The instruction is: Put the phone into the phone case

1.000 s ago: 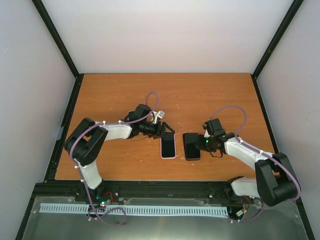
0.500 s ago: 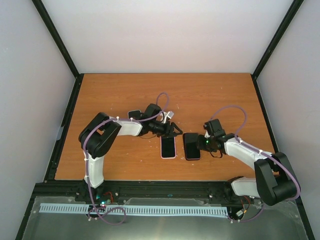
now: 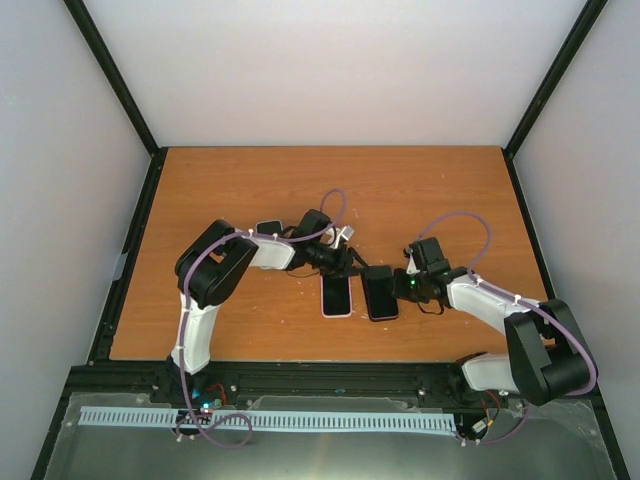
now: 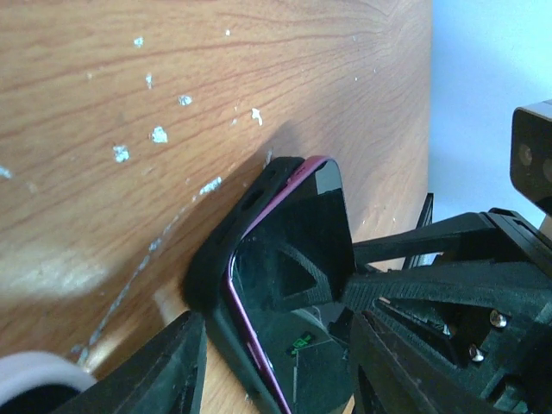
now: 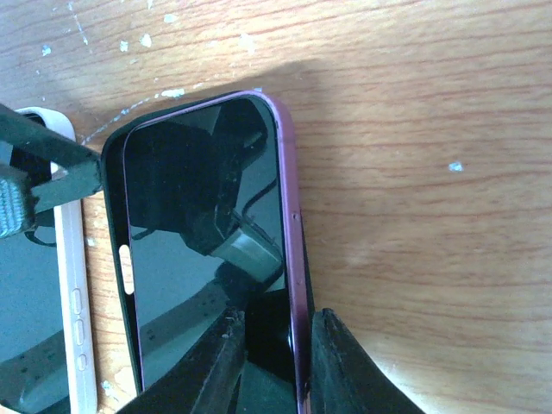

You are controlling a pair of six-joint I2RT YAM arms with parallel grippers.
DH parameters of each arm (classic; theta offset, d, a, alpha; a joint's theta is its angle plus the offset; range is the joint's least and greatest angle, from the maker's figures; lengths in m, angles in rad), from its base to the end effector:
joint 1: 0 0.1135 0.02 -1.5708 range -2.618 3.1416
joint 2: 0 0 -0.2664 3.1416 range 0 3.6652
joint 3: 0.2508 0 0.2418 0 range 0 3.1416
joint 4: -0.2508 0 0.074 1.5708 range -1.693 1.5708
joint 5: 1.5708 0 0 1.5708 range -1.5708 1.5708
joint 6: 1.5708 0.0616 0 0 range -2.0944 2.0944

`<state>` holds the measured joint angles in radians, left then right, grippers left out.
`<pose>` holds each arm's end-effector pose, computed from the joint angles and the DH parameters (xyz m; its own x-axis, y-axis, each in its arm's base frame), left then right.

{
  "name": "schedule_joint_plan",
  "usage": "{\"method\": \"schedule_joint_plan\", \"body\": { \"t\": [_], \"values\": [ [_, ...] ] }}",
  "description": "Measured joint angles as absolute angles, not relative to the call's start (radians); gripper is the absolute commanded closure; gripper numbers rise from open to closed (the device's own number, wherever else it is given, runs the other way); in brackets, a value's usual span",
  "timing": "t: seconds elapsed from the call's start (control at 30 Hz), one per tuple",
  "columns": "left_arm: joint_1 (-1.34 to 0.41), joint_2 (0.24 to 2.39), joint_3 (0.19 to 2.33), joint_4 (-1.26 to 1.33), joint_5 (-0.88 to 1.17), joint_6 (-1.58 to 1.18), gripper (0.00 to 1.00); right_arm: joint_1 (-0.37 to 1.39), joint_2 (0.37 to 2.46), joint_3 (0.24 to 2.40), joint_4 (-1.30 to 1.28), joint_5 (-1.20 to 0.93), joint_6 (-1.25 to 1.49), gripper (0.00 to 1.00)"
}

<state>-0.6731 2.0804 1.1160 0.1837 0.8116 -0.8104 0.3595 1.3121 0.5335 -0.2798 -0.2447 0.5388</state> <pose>0.2970 -0.2939 0.1059 -0.9821 0.1452 -0.1197 0.1748 0.4674 -0.8666 0.2066 0.0936 0.1327 -0.9324 0.1814 -0.3125 0.0302 0.9010 0.4328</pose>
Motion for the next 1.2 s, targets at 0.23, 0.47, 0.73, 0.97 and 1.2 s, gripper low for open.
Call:
{"method": "schedule_joint_plan", "body": {
  "t": [0.23,0.47,0.73,0.97,1.2],
  "values": [
    [-0.677,2.103,1.143,0.167,0.813,-0.805,0.64,0.353,1.32,0.516,-0.236,-0.279,0.543,0.79],
    [-0.676,2.133,1.185,0.149,0.813,-0.805,0.65,0.351,1.319,0.486,-0.182,-0.299,0.555,0.79],
    [-0.676,2.156,1.225,0.149,0.813,-0.799,0.65,0.35,1.318,0.474,-0.161,-0.326,0.569,0.8],
    [-0.676,2.156,1.226,0.151,0.815,-0.799,0.63,0.35,1.316,0.465,-0.144,-0.327,0.569,0.8],
    [-0.683,2.149,1.223,0.146,0.812,-0.793,0.6,0.354,1.29,0.462,-0.154,-0.3,0.57,0.67]
  ]
}}
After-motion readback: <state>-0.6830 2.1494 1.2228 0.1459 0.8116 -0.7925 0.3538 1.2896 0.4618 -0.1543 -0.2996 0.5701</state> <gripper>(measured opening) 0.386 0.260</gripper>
